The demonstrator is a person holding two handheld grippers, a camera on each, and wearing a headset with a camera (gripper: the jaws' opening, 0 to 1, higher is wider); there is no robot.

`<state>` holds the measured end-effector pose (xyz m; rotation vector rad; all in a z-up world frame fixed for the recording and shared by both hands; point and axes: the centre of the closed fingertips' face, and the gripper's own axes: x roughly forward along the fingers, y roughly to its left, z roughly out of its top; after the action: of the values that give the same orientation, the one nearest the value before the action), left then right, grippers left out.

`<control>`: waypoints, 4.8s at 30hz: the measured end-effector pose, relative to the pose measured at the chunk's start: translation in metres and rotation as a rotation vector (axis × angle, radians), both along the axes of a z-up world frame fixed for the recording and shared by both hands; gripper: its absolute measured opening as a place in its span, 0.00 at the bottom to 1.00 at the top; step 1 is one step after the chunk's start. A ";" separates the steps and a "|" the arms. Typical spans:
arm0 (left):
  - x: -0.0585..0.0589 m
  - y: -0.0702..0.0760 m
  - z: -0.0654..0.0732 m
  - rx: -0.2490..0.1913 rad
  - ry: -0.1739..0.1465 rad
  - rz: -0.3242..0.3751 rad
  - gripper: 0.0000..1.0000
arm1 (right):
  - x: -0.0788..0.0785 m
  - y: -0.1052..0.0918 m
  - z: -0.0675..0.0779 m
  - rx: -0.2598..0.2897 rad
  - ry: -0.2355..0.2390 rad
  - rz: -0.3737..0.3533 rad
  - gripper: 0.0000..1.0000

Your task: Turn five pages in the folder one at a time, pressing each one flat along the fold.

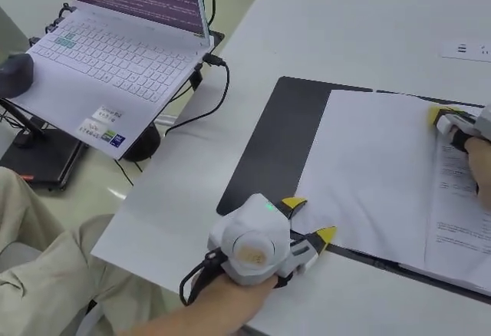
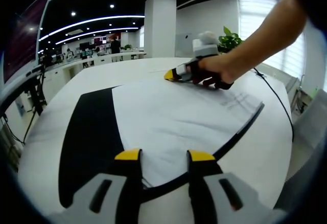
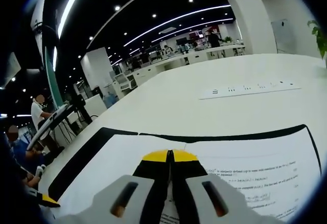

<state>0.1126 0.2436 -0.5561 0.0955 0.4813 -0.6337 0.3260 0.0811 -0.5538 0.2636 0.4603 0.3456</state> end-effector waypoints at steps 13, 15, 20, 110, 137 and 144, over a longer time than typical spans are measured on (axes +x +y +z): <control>0.000 0.000 0.000 0.000 0.000 0.000 0.34 | -0.028 0.006 0.000 0.024 0.014 0.023 0.00; 0.000 0.000 0.000 -0.001 0.002 0.000 0.34 | -0.033 0.007 0.001 0.029 0.016 0.024 0.00; 0.000 0.000 0.000 0.003 0.005 -0.001 0.34 | -0.050 0.010 0.007 0.036 0.022 0.029 0.00; 0.001 0.000 0.000 0.026 0.062 0.016 0.34 | -0.293 0.048 0.028 0.309 0.332 0.217 0.00; -0.028 -0.019 0.064 -0.250 0.304 0.086 0.60 | -0.297 -0.030 0.083 0.251 0.214 -0.061 0.25; -0.042 -0.003 0.089 -0.266 0.302 0.099 0.66 | -0.298 -0.051 0.090 0.139 0.175 -0.073 0.37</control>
<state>0.0704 0.2404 -0.4674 -0.2784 0.6831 -0.6121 0.0279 0.0304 -0.4635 0.4476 0.5983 0.2847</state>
